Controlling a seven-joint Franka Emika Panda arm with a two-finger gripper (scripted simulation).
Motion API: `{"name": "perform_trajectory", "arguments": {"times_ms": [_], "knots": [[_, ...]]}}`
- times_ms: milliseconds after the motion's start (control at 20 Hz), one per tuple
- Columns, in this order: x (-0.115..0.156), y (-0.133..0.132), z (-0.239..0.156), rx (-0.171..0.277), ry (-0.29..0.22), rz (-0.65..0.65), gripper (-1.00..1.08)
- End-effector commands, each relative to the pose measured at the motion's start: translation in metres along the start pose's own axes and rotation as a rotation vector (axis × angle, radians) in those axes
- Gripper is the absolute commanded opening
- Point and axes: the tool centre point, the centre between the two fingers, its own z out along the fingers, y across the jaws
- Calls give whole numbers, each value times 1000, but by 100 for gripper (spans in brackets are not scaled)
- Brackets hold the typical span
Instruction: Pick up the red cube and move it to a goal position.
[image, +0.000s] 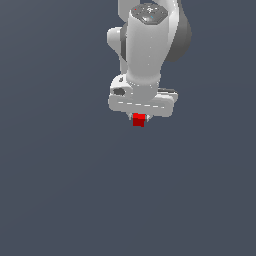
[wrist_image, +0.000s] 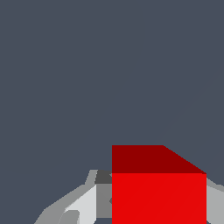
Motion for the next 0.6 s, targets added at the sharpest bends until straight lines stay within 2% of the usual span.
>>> {"name": "perform_trajectory", "arguments": {"times_ms": [0,550], "knots": [[-11,-3,-30,0,0,0,-100],[-51,-15,-155,-1,1,0,-100]]}}
